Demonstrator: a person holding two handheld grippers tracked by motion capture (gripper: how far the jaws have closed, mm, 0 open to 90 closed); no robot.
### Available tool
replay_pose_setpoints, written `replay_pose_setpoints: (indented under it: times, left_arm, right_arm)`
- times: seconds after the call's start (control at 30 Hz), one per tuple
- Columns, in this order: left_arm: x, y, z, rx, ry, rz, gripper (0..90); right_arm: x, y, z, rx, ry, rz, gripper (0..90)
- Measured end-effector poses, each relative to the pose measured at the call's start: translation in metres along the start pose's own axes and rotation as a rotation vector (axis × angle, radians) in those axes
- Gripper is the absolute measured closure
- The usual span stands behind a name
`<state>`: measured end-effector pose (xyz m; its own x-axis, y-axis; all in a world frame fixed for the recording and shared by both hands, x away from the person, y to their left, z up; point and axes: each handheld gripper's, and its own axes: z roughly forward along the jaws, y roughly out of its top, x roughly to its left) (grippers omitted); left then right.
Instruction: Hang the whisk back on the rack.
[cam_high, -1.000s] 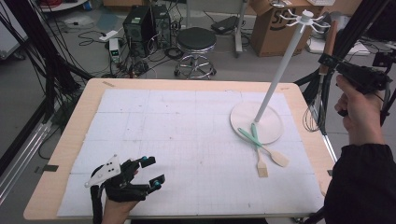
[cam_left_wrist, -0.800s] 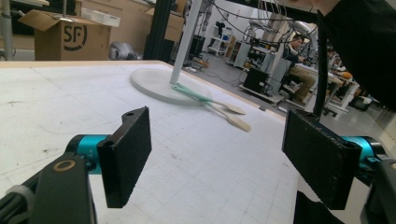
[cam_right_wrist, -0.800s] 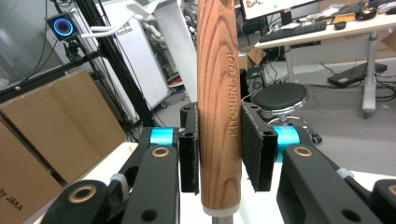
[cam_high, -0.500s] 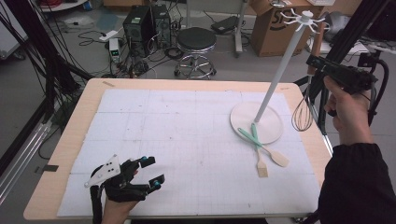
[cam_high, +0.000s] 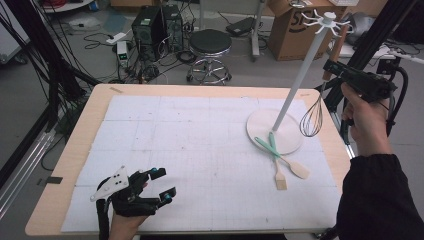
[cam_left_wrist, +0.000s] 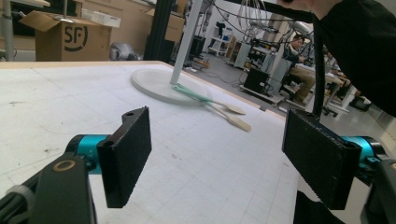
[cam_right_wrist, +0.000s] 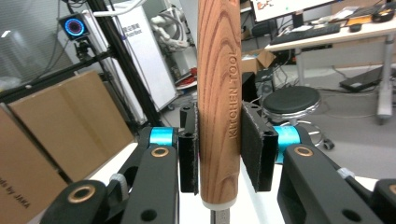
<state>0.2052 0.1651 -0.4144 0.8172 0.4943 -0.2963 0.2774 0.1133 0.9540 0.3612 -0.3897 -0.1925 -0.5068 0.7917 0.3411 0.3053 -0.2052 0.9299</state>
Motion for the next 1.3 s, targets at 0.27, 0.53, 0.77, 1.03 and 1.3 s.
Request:
replay_pose_setpoints:
  times: [0.27,0.53,0.77,1.03,1.3]
  left_arm:
    - [0.001,-0.001,-0.001,-0.001,0.009,0.003,24.6]
    - [0.002,-0.001,-0.001,0.001,0.009,0.004,24.6]
    - [0.002,-0.001,-0.001,0.004,0.009,0.005,24.6]
    - [0.001,-0.001,0.000,0.005,0.003,0.004,24.6]
    - [0.000,-0.002,0.001,0.008,0.004,0.006,24.6]
  right_arm:
    - [-0.003,-0.003,0.000,0.001,0.019,0.020,59.8]
    - [-0.007,-0.003,0.000,0.008,0.026,0.021,57.8]
    - [-0.007,-0.005,-0.001,0.011,0.033,0.029,58.0]
    - [-0.004,-0.004,-0.006,-0.006,0.057,0.037,53.5]
    - [0.005,-0.003,-0.011,-0.016,0.108,0.029,58.4]
